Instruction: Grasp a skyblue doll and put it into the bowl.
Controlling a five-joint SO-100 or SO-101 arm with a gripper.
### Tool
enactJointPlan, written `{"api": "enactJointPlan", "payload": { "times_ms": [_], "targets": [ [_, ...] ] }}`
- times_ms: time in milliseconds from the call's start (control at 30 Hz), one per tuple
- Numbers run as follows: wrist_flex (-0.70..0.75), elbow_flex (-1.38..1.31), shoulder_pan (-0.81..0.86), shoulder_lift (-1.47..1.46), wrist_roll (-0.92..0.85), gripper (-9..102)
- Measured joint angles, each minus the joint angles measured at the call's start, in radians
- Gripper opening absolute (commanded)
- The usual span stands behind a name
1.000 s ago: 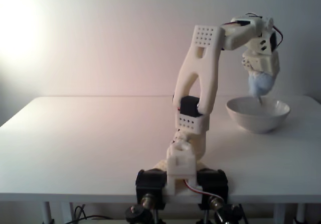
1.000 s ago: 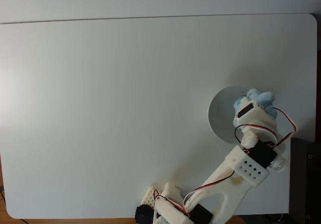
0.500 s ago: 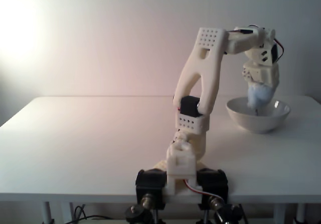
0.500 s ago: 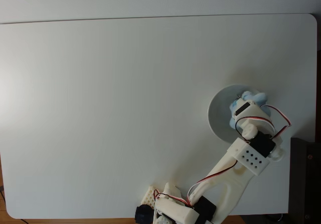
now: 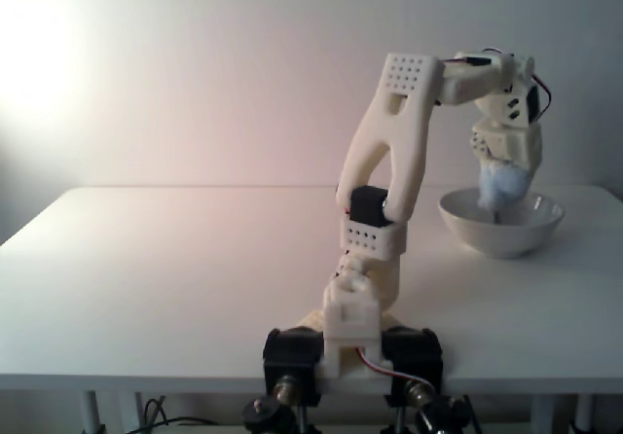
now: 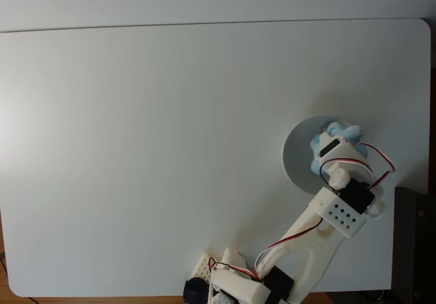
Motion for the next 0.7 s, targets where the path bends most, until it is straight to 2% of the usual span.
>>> {"api": "enactJointPlan", "payload": {
  "times_ms": [167, 300, 533, 700],
  "targets": [
    [-0.003, 0.0, 0.0, 0.0, 0.0, 61],
    [-0.005, -0.002, 0.0, 0.0, 0.0, 72],
    [-0.005, -0.002, 0.0, 0.0, 0.0, 70],
    [-0.005, -0.038, 0.0, 0.02, 0.0, 52]
  ]
}}
